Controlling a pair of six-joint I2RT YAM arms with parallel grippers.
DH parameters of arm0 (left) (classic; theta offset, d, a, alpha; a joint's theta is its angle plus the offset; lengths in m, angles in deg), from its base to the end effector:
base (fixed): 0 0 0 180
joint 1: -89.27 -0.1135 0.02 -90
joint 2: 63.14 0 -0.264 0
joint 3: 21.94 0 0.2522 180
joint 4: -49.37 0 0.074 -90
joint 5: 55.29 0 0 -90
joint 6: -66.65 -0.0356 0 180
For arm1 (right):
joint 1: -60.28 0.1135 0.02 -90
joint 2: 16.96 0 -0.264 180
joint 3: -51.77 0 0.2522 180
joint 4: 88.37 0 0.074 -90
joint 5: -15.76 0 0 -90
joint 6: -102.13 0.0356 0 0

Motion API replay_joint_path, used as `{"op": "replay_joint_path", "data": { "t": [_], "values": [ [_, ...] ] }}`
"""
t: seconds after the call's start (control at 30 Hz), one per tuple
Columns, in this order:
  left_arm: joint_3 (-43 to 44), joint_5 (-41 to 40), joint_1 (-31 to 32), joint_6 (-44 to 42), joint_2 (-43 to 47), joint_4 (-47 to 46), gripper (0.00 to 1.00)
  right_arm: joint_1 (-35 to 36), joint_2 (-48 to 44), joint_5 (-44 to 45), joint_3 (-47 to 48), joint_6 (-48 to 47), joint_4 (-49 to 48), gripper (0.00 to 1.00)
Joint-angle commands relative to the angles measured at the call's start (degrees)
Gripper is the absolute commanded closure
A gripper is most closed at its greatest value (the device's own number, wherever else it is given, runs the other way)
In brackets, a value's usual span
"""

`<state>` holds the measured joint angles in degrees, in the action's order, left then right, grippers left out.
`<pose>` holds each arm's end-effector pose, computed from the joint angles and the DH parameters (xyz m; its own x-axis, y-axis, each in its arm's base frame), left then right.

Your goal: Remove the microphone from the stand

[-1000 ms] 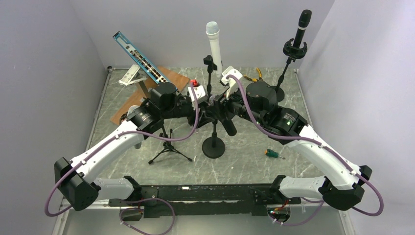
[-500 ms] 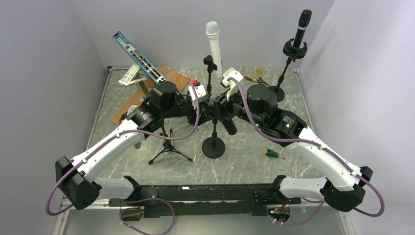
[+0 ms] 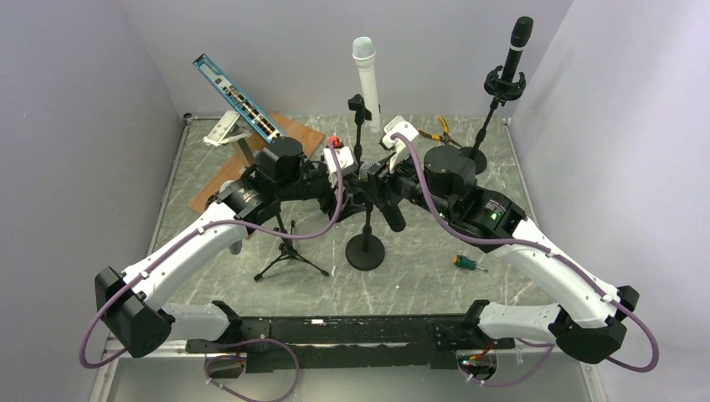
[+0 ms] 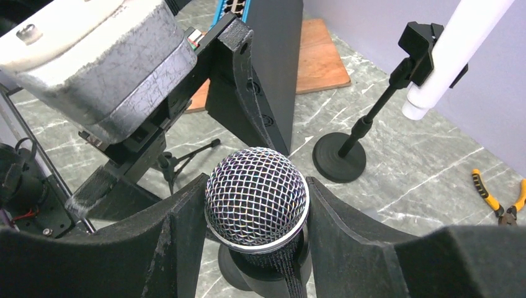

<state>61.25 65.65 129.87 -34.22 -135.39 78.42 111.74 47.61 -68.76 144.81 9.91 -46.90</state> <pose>0.2056 -0.2003 0.3803 -0.0565 0.2615 -0.9635 0.9570 0.2891 0.0223 0.1491 0.1817 0.4475 -0.1121 -0.2027 -0.9728 -0.7255 0.6857 -0.0592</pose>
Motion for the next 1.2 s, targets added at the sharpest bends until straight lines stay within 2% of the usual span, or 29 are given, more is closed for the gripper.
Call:
{"op": "replay_joint_path", "data": {
  "t": [0.0,0.07,0.1,0.33,0.47,0.5,0.53,0.57,0.6,0.63,0.67,0.93,1.17],
  "values": [
    [4.0,3.3,-0.9,-4.2,0.1,2.7,0.21,-0.5,-1.5,0.9,-0.7,-3.6,-0.1,1.00],
    [4.1,3.7,-1.6,-5.1,-0.1,3.2,0.31,-0.4,-1.8,-0.1,-0.9,-3.9,-0.2,1.00],
    [4.0,3.6,-1.9,-5.4,-0.1,3.0,0.31,-0.5,-1.8,-0.5,-1.0,-4.0,-0.3,1.00],
    [8.4,8.2,-2.6,-7.1,-3.9,7.5,0.19,-0.4,-0.9,-1.1,-0.5,-4.2,-0.1,1.00],
    [8.4,9.4,-2.6,-7.0,-5.4,7.2,0.19,-0.5,-1.2,-1.5,-0.8,-4.2,-0.2,1.00],
    [8.3,9.6,-2.6,-7.1,-5.5,7.1,0.23,-0.5,-1.3,-1.4,-0.8,-4.3,-0.1,1.00],
    [8.3,9.7,-2.6,-7.3,-5.6,7.2,0.32,-0.4,-1.4,-1.4,-0.8,-4.3,-0.1,1.00],
    [8.2,9.6,-2.6,-7.3,-5.8,7.1,0.46,-0.4,-1.5,-1.3,-0.9,-4.4,-0.2,1.00],
    [8.2,9.2,-2.6,-7.3,-5.8,6.7,0.64,-0.5,-1.6,-1.3,-1.0,-4.4,-0.3,1.00],
    [8.1,8.8,-2.5,-7.4,-6.0,6.8,0.90,-0.5,-1.6,-1.3,-1.1,-4.4,-0.6,1.00],
    [8.2,7.6,-2.5,-7.0,-6.0,6.7,1.00,-0.5,-1.5,-1.2,-1.0,-4.3,-0.8,1.00],
    [8.1,7.7,-2.6,-5.8,-7.0,6.9,1.00,-0.5,-2.1,0.3,0.2,-3.5,-4.3,1.00],
    [9.0,8.1,-2.6,-5.7,-8.4,7.9,1.00,-0.4,-3.7,2.7,6.8,-3.9,-4.3,1.00]
  ]
}}
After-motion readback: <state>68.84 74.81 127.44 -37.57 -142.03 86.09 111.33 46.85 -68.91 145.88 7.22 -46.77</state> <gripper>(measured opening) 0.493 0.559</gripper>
